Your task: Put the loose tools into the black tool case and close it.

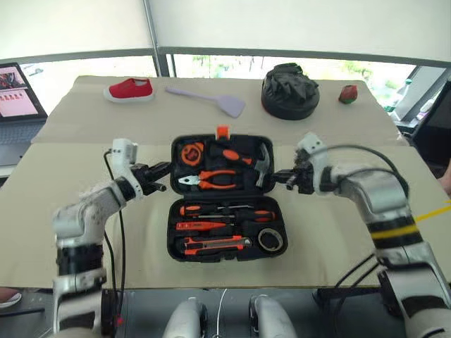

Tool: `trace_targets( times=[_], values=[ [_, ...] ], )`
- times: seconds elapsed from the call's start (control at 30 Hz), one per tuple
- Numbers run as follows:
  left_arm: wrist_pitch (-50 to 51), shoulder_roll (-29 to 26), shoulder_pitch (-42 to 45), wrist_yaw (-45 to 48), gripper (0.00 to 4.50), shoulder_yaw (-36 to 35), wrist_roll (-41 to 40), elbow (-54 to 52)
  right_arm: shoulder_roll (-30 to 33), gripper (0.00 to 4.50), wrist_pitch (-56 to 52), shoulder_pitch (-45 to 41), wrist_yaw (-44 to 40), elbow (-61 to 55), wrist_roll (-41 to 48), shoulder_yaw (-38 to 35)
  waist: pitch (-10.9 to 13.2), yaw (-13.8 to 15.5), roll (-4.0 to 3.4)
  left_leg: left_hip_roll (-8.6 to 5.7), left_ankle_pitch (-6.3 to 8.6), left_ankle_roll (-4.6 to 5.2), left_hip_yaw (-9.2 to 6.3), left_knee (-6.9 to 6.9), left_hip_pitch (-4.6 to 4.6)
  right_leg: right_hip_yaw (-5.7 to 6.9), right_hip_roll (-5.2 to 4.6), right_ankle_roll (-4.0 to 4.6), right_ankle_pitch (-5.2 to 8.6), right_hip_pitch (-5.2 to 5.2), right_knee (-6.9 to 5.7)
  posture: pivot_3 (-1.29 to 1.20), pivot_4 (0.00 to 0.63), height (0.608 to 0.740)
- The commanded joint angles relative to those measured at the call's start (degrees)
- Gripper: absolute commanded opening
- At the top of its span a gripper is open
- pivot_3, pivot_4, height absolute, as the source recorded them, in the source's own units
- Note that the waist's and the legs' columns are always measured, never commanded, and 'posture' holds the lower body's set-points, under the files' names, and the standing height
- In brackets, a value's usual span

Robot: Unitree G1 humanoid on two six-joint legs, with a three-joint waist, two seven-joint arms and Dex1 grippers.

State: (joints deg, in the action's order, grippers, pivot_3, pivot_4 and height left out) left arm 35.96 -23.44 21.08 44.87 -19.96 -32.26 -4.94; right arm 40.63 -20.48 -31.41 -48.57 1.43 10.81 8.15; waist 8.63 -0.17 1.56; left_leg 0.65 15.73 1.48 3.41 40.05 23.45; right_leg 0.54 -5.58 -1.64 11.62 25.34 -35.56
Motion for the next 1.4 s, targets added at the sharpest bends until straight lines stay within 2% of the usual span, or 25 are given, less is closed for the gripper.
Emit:
trace_targets(
  times=[0.03,0.17,0.23,0.27,0.33,0.4,0.47,0.5,0.53,0.63,0.7,0.8,0.83,0.97,1.0,1.1,1.13,1.23,1.4],
  values=[
    [-12.92,-2.75,-6.50,6.13,0.01,-1.41,0.82,-8.28,4.15,0.00,32.16,7.31,2.88,3.74,-9.92,-2.01,0.00,-0.04,0.00,0.01,0.02,0.03,0.04,-0.09,-0.06,-0.02,0.00,-0.02,0.00,-0.07,0.16,0.00,0.150,0.740],
    [-30.55,-5.96,-17.05,13.03,0.01,3.89,10.13,-7.48,3.84,0.00,52.00,10.86,8.91,13.18,-16.84,-0.67,0.00,-0.33,0.00,0.07,0.05,0.09,0.15,-0.17,-0.28,-0.07,0.03,-0.03,-0.01,-0.31,0.49,0.00,0.150,0.740],
    [-38.92,-6.34,-21.01,15.09,0.01,4.90,12.35,-6.22,4.17,0.00,59.97,12.11,11.16,17.86,-19.52,-0.18,-0.01,-0.49,-0.02,0.07,0.31,0.53,0.21,-0.18,-0.60,-0.12,0.02,-0.01,0.00,-0.56,0.63,0.00,0.150,0.740],
    [-40.86,-6.87,-22.99,15.74,0.36,5.17,12.72,-5.66,4.53,0.77,62.99,12.88,12.05,19.87,-20.98,0.23,-0.01,-0.44,-0.03,0.10,0.39,0.67,0.23,-0.21,-0.95,-0.14,0.02,0.00,0.02,-0.94,0.66,0.00,0.150,0.740],
    [-45.86,-7.81,-28.48,17.04,1.13,5.02,14.07,-4.54,5.49,1.40,68.71,15.49,14.14,23.18,-23.89,0.51,-0.01,-0.31,-0.02,0.13,0.45,0.75,0.25,-0.26,-1.43,-0.13,-0.01,0.19,0.18,-1.40,0.70,0.00,0.150,0.740],
    [-47.09,-8.30,-31.83,16.20,1.78,3.92,13.80,-3.88,6.19,1.98,71.02,16.86,16.17,25.05,-25.41,-0.21,-0.01,-0.47,-0.01,0.15,0.46,0.76,0.35,-0.26,-1.39,-0.25,-0.02,0.34,0.27,-1.25,0.61,0.00,0.150,0.740],
    [-47.73,-9.09,-32.60,13.88,2.60,1.96,14.34,-1.90,7.32,2.75,70.91,17.64,16.72,25.77,-24.63,-1.45,-0.01,-0.53,-0.01,0.21,0.45,0.77,0.45,-0.25,-1.43,-0.41,0.06,0.14,0.17,-1.20,0.53,0.00,0.150,0.740],
    [-48.20,-9.33,-32.69,13.11,2.82,1.28,14.43,-1.12,7.81,2.94,70.78,17.92,16.91,25.93,-24.36,-1.80,-0.01,-0.40,0.01,0.23,0.44,0.76,0.43,-0.24,-1.44,-0.42,0.11,0.08,0.13,-1.21,0.52,0.00,0.150,0.740],
    [-47.41,-10.04,-32.44,11.89,3.31,0.19,14.37,0.43,8.73,3.36,68.23,18.96,15.11,25.79,-21.45,-2.59,-0.02,-0.30,0.01,0.28,0.42,0.72,0.37,-0.21,-1.45,-0.40,0.17,0.07,0.12,-1.24,0.53,0.00,0.150,0.740],
    [-45.74,-11.79,-31.85,11.13,3.31,-1.20,12.89,3.28,10.97,3.36,59.22,23.09,7.28,23.20,-11.61,-3.95,-0.02,0.15,0.00,0.29,0.41,0.72,0.36,-0.22,-1.56,-0.40,0.17,0.09,0.13,-1.32,0.51,0.00,0.150,0.740],
    [-44.34,-12.41,-30.68,11.11,3.40,-0.80,12.21,4.12,12.42,2.82,54.60,26.43,1.93,19.04,-5.44,-4.45,-0.03,0.28,0.01,0.27,0.46,0.80,0.39,-0.23,-1.56,-0.41,0.11,0.07,0.12,-1.34,0.53,0.00,0.150,0.740],
    [-41.79,-13.49,-26.33,12.03,3.40,2.16,12.72,5.98,16.24,1.99,44.95,33.88,-6.80,8.28,5.08,-5.41,-0.03,0.98,0.01,0.21,0.51,0.89,0.39,-0.20,-1.47,-0.39,-0.02,0.02,0.10,-1.33,0.56,0.00,0.150,0.740],
    [-40.31,-13.18,-23.23,11.62,2.92,3.43,12.78,7.10,17.68,1.60,41.61,36.20,-8.40,3.52,7.29,-5.51,-0.04,1.15,0.02,0.20,0.52,0.90,0.36,-0.20,-1.47,-0.35,-0.04,0.01,0.09,-1.34,0.56,0.00,0.150,0.740],
    [-36.52,-12.68,-13.27,12.19,1.65,8.55,14.20,12.30,21.47,0.20,27.83,42.26,-11.14,-12.70,10.84,-4.40,-0.07,1.21,0.01,0.23,0.52,0.89,0.27,-0.15,-1.42,-0.20,-0.03,0.03,0.08,-1.29,0.47,0.00,0.150,0.740],
    [-36.58,-12.65,-11.28,12.69,1.39,9.83,14.92,13.95,21.46,0.01,25.01,42.67,-10.90,-15.45,10.74,-3.83,-0.08,0.96,0.03,0.29,0.52,0.89,0.28,-0.14,-1.43,-0.20,0.05,0.05,0.06,-1.30,0.49,0.00,0.150,0.740],
    [-36.38,-12.13,-5.89,13.16,0.22,13.69,17.15,18.48,20.62,0.00,19.28,43.11,-11.10,-21.50,9.77,-1.77,-0.10,0.34,0.05,0.30,0.52,0.88,0.30,-0.16,-1.43,-0.23,0.14,0.05,0.07,-1.27,0.50,0.00,0.150,0.740],
    [-36.16,-11.90,-3.78,14.02,0.07,15.46,17.91,20.29,19.46,0.00,17.91,42.32,-10.48,-23.18,9.25,-0.78,-0.09,0.34,0.06,0.29,0.52,0.89,0.30,-0.17,-1.41,-0.24,0.16,0.05,0.07,-1.23,0.50,0.00,0.150,0.740],
    [-35.55,-11.85,1.20,15.09,0.07,19.95,21.41,25.73,15.42,0.00,13.28,38.74,-7.56,-25.92,7.91,1.34,-0.08,0.52,0.08,0.25,0.52,0.89,0.29,-0.14,-1.32,-0.22,0.23,0.05,0.07,-1.19,0.52,0.00,0.150,0.740],
    [-33.98,-11.19,3.64,16.74,0.07,21.91,21.75,29.09,10.32,0.00,10.53,33.24,-5.57,-24.25,2.73,4.64,-0.07,0.75,0.12,0.19,0.52,0.89,0.29,0.00,-1.20,-0.21,0.23,0.01,0.07,-1.15,0.51,0.00,0.150,0.740]
  ],
)
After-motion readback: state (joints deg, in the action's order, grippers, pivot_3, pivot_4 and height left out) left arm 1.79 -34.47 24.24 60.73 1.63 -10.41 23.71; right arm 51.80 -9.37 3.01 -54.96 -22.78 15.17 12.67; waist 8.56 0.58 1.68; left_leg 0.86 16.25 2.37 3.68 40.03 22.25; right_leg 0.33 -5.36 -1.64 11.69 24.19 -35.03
